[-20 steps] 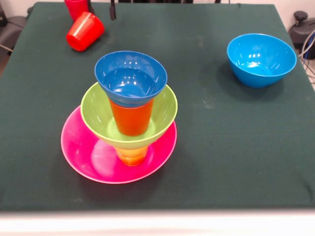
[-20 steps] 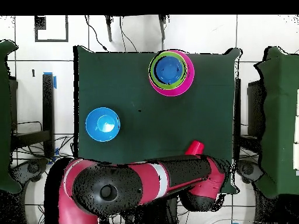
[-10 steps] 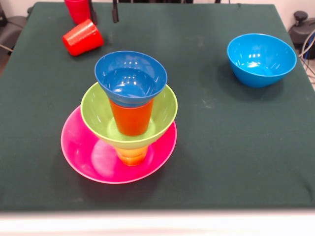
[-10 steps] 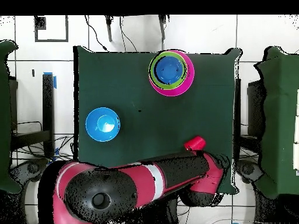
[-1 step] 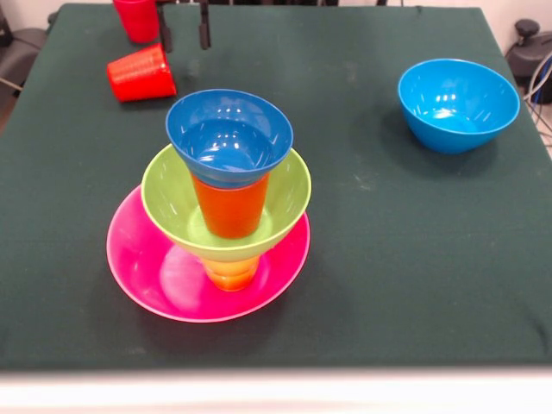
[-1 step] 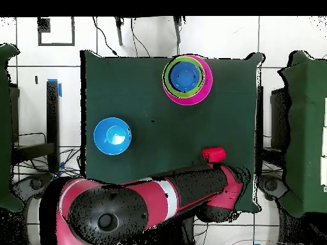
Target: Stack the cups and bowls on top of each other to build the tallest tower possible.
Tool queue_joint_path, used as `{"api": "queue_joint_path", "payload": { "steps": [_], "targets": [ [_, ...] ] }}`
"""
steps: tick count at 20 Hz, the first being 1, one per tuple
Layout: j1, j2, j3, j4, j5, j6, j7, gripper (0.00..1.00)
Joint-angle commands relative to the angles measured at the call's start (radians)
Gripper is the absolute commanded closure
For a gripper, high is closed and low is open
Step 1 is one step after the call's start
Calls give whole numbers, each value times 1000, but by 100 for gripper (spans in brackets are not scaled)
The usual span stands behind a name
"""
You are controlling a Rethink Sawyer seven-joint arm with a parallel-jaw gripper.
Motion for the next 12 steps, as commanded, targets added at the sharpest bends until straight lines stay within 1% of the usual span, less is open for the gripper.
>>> {"api": "queue_joint_path", "payload": {
  "steps": [1,5,8,10,12],
  "targets": [
    [-15,83,142,-139,186,115,-295,0],
    [3,115,115,-156,233,121,-286,0],
    [33,140,85,-158,267,171,-247,0],
    [56,156,72,-161,267,216,-216,0],
    [73,160,67,-161,253,251,-173,0]
  ]
}}
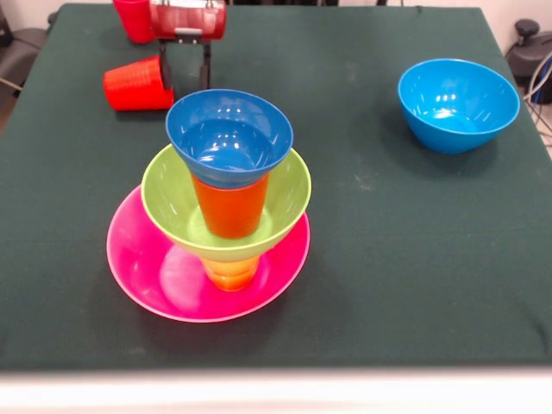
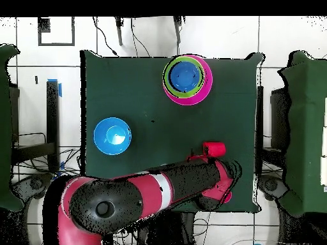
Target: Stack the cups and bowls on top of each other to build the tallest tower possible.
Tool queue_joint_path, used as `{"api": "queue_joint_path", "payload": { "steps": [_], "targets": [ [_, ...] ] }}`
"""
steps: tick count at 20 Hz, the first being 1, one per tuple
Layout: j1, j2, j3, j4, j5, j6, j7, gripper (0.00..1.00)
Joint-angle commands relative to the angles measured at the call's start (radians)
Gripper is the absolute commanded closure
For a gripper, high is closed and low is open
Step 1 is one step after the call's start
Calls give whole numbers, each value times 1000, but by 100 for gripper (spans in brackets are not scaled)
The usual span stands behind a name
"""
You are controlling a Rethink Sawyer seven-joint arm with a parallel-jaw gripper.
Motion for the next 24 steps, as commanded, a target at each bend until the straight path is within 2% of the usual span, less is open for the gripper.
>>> {"api": "queue_joint_path", "payload": {
  "steps": [1,4,9,10,13,15,17,20,22,23,24],
  "targets": [
    [54,77,76,-117,31,218,-145,0],
    [79,85,81,-126,-55,338,-56,0],
    [90,97,101,-121,-95,518,-44,0],
    [87,91,119,-121,-120,569,-38,0],
    [87,103,120,-123,-98,613,-67,0],
    [87,119,104,-129,-67,607,-81,0],
    [91,120,105,-138,-67,627,-86,0],
    [133,211,-13,-153,97,516,-149,0],
    [141,249,-64,-136,202,424,-206,0],
    [145,283,-106,-111,311,325,-254,100],
    [139,283,-108,-99,344,274,-287,100]
  ]
}}
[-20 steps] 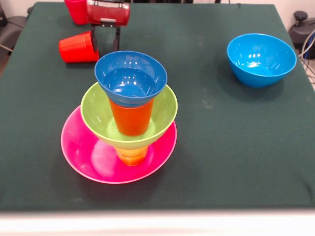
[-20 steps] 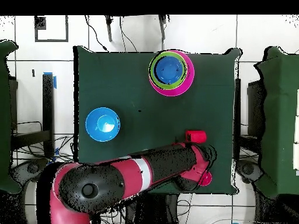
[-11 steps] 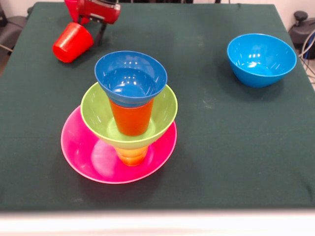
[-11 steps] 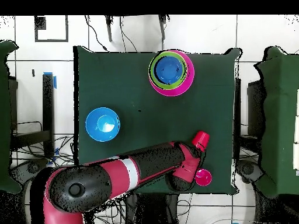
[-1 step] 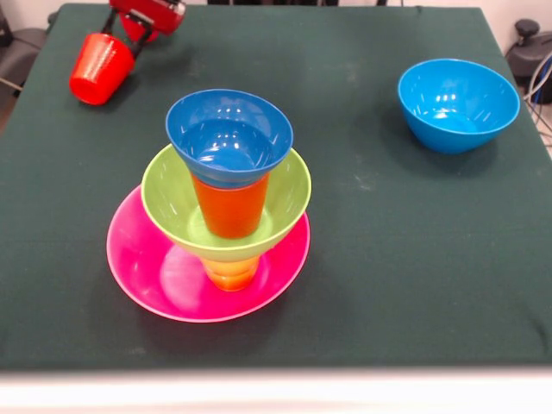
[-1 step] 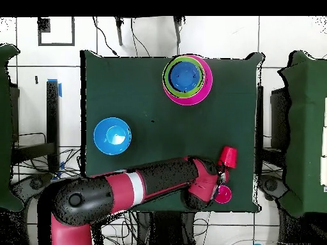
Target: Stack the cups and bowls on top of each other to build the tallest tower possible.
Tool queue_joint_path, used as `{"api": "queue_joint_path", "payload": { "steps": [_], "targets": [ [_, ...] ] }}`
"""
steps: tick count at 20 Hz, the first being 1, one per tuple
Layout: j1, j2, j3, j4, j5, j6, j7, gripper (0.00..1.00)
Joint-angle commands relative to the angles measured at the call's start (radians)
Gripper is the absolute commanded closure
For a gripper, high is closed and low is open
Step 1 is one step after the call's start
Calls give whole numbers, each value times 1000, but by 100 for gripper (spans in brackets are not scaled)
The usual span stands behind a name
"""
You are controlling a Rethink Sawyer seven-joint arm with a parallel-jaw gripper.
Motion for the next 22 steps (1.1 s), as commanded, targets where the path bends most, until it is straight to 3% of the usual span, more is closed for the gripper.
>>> {"api": "queue_joint_path", "payload": {
  "steps": [1,3,5,13,21,22],
  "targets": [
    [19,115,-8,-77,282,-286,-318,100],
    [13,122,-17,-59,331,-370,-366,100],
    [11,121,-18,-52,332,-418,-363,100],
    [4,144,-46,-65,338,-488,-316,100],
    [19,163,-73,-89,289,-440,-269,100],
    [17,165,-76,-82,312,-462,-270,0]
  ]
}}
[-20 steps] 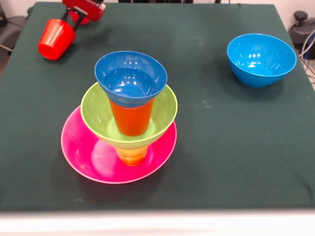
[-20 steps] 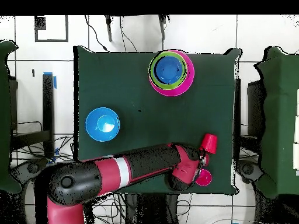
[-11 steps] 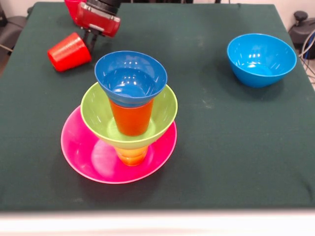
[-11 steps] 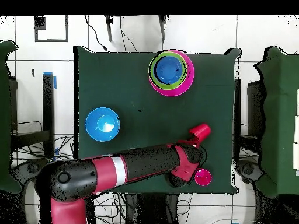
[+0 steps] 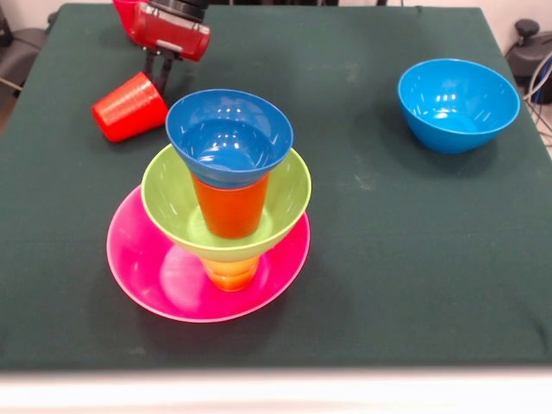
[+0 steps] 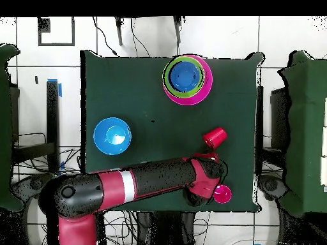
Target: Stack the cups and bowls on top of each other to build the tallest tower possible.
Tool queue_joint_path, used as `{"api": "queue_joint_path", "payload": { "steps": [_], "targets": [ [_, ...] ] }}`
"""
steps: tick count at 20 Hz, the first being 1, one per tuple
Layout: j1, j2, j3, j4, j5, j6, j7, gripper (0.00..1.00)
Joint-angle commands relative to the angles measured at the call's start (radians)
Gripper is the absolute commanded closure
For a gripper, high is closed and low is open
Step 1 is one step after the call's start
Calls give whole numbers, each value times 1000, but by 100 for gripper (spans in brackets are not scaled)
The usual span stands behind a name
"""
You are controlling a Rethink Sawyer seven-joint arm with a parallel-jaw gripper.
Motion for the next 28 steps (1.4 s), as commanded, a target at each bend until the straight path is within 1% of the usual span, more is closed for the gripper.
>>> {"api": "queue_joint_path", "payload": {
  "steps": [1,3,7,9,10,11,12,18,21,23,24,25,26,28],
  "targets": [
    [13,39,73,-91,40,13,-199,0],
    [15,39,72,-99,16,30,-187,0],
    [14,46,63,-90,52,10,-197,0],
    [21,50,56,-95,51,21,-196,0],
    [21,54,52,-93,70,2,-211,0],
    [22,53,51,-101,58,4,-208,0],
    [24,51,54,-108,32,29,-185,0],
    [45,60,40,-87,40,53,-177,0],
    [52,61,35,-77,58,42,-179,0],
    [54,74,23,-69,96,33,-200,0],
    [53,82,15,-58,132,13,-218,0],
    [51,88,11,-54,152,12,-221,0],
    [50,93,6,-48,178,-2,-210,100],
    [49,99,2,-42,203,-12,-214,100]
  ]
}}
